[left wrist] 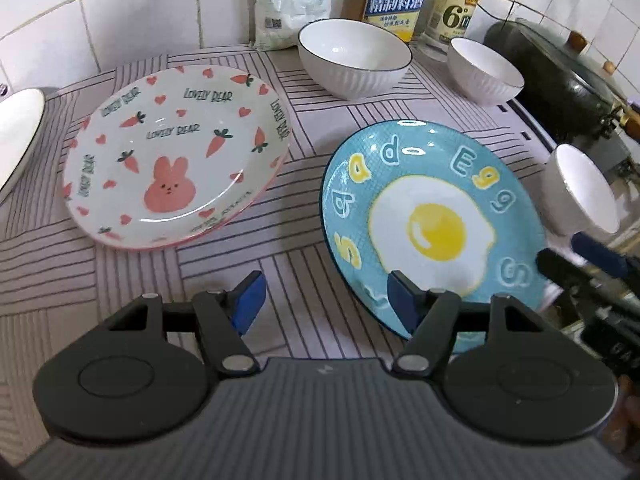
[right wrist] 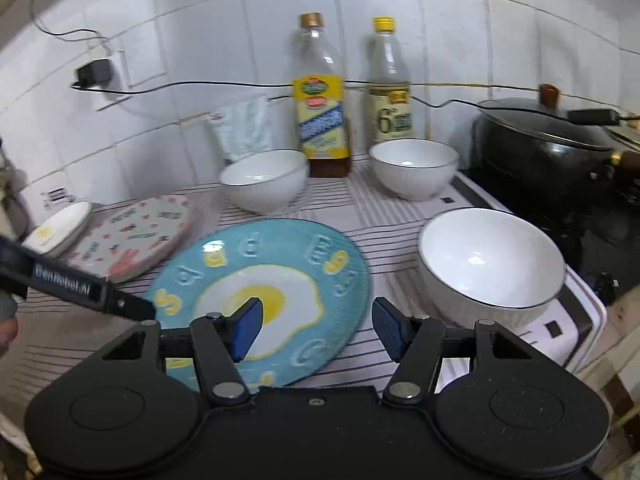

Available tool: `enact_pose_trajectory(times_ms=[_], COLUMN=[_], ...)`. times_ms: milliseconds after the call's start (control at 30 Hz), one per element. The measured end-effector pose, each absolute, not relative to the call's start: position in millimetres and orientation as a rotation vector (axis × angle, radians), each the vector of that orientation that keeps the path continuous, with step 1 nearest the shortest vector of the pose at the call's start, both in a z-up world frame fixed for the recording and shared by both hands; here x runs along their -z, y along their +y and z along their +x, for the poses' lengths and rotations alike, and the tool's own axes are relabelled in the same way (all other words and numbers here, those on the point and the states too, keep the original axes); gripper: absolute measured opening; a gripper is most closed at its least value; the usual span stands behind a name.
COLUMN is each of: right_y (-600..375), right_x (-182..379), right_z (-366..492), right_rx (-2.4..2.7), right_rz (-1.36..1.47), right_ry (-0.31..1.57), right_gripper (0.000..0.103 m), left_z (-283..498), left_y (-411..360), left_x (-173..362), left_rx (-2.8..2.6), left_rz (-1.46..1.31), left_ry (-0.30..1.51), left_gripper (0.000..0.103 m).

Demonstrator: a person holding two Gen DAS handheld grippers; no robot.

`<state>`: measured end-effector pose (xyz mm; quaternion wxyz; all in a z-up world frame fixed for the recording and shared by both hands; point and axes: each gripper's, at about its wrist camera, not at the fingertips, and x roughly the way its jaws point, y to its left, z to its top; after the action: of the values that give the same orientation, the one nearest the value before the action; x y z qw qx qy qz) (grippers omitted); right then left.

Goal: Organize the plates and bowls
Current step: 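Grasp the rim of the blue egg plate with both tools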

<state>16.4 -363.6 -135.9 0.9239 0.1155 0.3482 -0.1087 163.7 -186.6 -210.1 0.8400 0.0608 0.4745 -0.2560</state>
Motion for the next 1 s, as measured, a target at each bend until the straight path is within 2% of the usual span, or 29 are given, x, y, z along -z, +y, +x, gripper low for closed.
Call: enact_pose_trajectory(times_ms=[133,233,300,367,400,567,667,733,867,1000], right_y=[-373,-376,-378,-379,-380,-388,-388,-388,-389,-385], right_x=[147,154,158,158,158,157,157,159,167,174], right_z=[20,21,24,28,28,31,33,34,37,40], right_rx=[0.232,0.23,0.226,0.271,0.261,0.244,0.249,0.245,0.217,0.207], right_rz=[0.286,0.312,0.338,0.303,0.303,0.351,0.364,0.377,0.419,0.443], right_ry=[0.724,0.729,0.742,0.775,0.785,0.809,0.824,0.828,0.843,0.836], right_gripper=[0.064,0.058,0.03,0.018,0.018,0.018,0.021,0.021,0.024,0.028], left_z=[166,168,169,168,168,172,175,178,187,195], left_y=[-195,-200,-202,-204,-204,-207,-208,-206,-201,-200], left_x=[224,228,229,228,227,225,224,225,227,229], left_rx=[0.541,0.546,0.557,0.57,0.583,0.622,0.624,0.633,0.629,0.632], left_rz=[0.156,0.165,0.164,0.183,0.184,0.175,0.17,0.136,0.06,0.032], left_ry=[0.992,0.985,0.968,0.957,0.96,0.999,1.023,1.048,1.099,1.136], left_gripper=[0.066,0.066,0.061,0.054,0.047,0.032,0.032,0.026,0.021,0.021])
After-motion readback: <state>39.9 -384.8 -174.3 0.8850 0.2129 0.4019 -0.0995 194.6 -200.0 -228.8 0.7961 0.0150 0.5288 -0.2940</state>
